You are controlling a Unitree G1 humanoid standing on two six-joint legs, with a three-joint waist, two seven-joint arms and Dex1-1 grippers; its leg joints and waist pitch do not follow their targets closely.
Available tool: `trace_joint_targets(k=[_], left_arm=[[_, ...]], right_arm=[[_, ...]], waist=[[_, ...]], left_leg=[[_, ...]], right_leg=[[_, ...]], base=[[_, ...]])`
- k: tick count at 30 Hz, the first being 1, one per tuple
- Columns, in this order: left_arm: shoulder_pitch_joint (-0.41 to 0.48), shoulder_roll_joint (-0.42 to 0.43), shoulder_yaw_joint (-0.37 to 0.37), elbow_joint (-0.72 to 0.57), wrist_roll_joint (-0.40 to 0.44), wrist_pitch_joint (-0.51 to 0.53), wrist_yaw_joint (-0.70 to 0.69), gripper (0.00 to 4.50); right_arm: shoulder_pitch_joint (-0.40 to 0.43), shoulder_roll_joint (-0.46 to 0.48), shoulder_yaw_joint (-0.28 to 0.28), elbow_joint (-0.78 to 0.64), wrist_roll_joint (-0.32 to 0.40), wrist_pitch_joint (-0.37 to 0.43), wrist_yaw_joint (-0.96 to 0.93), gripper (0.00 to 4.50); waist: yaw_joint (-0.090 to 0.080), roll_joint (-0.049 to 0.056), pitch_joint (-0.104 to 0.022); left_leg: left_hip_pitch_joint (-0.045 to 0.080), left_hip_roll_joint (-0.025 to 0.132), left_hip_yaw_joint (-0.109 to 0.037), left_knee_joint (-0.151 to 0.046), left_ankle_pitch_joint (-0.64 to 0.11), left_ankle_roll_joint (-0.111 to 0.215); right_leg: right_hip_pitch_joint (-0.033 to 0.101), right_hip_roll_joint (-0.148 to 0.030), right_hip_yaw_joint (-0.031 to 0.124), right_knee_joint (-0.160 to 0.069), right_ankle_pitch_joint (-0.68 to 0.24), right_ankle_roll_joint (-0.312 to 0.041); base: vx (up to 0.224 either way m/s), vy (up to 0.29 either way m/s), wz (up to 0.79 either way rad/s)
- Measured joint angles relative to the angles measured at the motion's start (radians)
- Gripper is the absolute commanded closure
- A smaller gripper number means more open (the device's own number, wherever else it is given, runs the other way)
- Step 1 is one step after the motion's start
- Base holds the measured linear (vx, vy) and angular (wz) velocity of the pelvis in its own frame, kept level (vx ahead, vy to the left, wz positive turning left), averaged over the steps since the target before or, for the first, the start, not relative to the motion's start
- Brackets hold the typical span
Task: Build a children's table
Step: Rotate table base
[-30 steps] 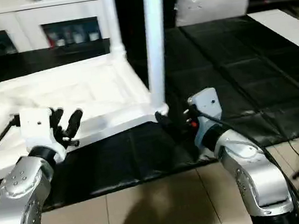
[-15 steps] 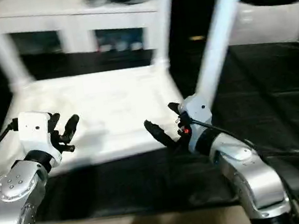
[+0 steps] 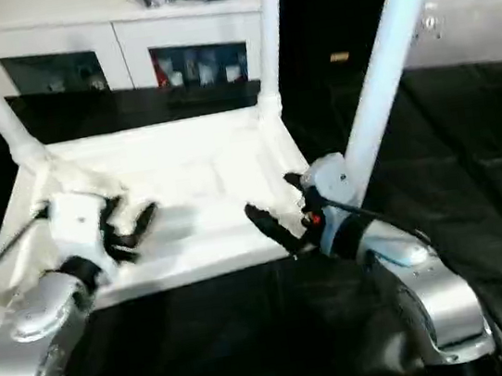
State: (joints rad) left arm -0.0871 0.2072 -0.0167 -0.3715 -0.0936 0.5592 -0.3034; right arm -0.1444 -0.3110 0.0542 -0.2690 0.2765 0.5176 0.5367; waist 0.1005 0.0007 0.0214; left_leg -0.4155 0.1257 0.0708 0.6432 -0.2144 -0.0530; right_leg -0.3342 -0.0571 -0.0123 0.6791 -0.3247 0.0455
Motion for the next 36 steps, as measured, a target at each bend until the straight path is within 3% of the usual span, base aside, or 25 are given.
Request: trace_joint_targets(k=[4, 5, 7, 10, 14, 19, 23, 28, 31, 33, 36], left_arm=[[-0.002, 0.044, 0.000, 0.001, -0.013, -0.002, -0.050, 1.10], [-0.002, 0.051, -0.001, 0.001, -0.023, -0.002, -0.069, 1.01], [-0.002, 0.077, -0.002, 0.000, -0.040, -0.001, -0.111, 0.97], [-0.002, 0.138, -0.018, 0.001, -0.067, -0.001, -0.193, 0.66], [-0.001, 0.195, -0.034, 0.002, -0.092, -0.001, -0.278, 0.39], [0.005, 0.243, -0.039, 0.002, -0.111, 0.017, -0.333, 0.07], [0.053, 0.264, -0.036, -0.017, -0.148, 0.030, -0.359, 0.07], [0.077, 0.299, -0.030, -0.026, -0.152, 0.066, -0.373, 0.07], [0.069, 0.316, -0.040, -0.024, -0.161, 0.075, -0.401, 0.07], [0.046, 0.335, -0.071, -0.006, -0.154, 0.069, -0.416, 0.07], [-0.011, 0.343, -0.129, 0.080, -0.065, 0.004, -0.401, 0.07]], right_arm=[[-0.015, 0.023, 0.000, 0.030, -0.012, 0.002, -0.031, 0.00], [-0.017, 0.031, 0.000, 0.042, -0.012, 0.004, -0.041, 0.00], [-0.024, 0.049, 0.000, 0.055, -0.013, 0.007, -0.064, 0.00], [-0.056, 0.066, -0.013, 0.107, -0.026, 0.000, -0.113, 0.00], [-0.087, 0.077, -0.068, 0.195, -0.033, -0.022, -0.150, 0.00], [-0.145, 0.080, -0.065, 0.266, -0.032, -0.047, -0.124, 0.00], [-0.193, 0.095, -0.070, 0.316, -0.034, -0.074, -0.162, 0.00], [-0.239, 0.101, -0.149, 0.411, -0.045, -0.106, -0.256, 0.00], [-0.251, 0.100, -0.164, 0.432, -0.047, -0.114, -0.264, 0.00], [-0.253, 0.100, -0.163, 0.432, -0.047, -0.115, -0.265, 0.00], [-0.254, 0.101, -0.161, 0.433, -0.047, -0.118, -0.265, 0.00]], waist=[[-0.006, 0.007, 0.008], [-0.007, 0.007, 0.014], [-0.005, 0.006, 0.015], [-0.005, 0.005, 0.016], [-0.004, 0.004, 0.015], [-0.008, 0.003, 0.015], [-0.007, 0.002, 0.014], [0.025, -0.005, 0.015], [0.026, -0.008, 0.016], [0.026, -0.012, 0.017], [0.025, -0.012, 0.018]], left_leg=[[0.020, 0.012, 0.020, -0.018, 0.015, -0.007], [0.031, 0.014, 0.028, -0.023, 0.015, -0.007], [0.034, 0.016, 0.037, -0.029, 0.015, -0.007], [0.034, 0.016, 0.047, -0.033, 0.018, -0.010], [0.029, 0.016, 0.057, -0.035, 0.022, -0.008], [0.019, 0.019, 0.061, -0.043, 0.049, 0.006], [0.009, 0.022, 0.068, -0.043, 0.052, 0.010], [0.008, 0.024, 0.077, -0.043, 0.053, 0.012], [0.012, 0.024, 0.079, -0.043, 0.053, 0.012], [0.013, 0.024, 0.079, -0.044, 0.053, 0.012], [0.013, 0.025, 0.080, -0.045, 0.054, 0.011]], right_leg=[[0.020, 0.000, -0.002, -0.024, 0.018, -0.016], [0.023, -0.003, -0.001, -0.029, 0.022, -0.020], [0.023, -0.006, -0.001, -0.032, 0.027, -0.022], [0.019, -0.014, -0.002, -0.034, 0.038, -0.016], [0.007, -0.020, 0.000, -0.033, 0.046, -0.018], [0.000, -0.018, -0.001, -0.033, 0.051, -0.016], [-0.011, -0.018, 0.000, -0.033, 0.051, -0.016], [-0.014, -0.022, 0.000, -0.033, 0.051, -0.016], [-0.014, -0.023, 0.001, -0.033, 0.052, -0.015], [-0.015, -0.023, 0.001, -0.033, 0.053, -0.013], [-0.015, -0.023, 0.001, -0.033, 0.056, -0.008]], base=[[-0.104, 0.021, 0.00], [-0.119, 0.026, 0.04], [-0.111, 0.024, 0.02], [-0.072, 0.024, -0.08], [0.000, 0.000, 0.00], [0.000, 0.000, 0.00], [0.000, 0.000, 0.00], [0.000, 0.000, 0.00], [0.000, 0.000, 0.00], [0.000, 0.000, 0.00], [0.000, 0.000, 0.00]])
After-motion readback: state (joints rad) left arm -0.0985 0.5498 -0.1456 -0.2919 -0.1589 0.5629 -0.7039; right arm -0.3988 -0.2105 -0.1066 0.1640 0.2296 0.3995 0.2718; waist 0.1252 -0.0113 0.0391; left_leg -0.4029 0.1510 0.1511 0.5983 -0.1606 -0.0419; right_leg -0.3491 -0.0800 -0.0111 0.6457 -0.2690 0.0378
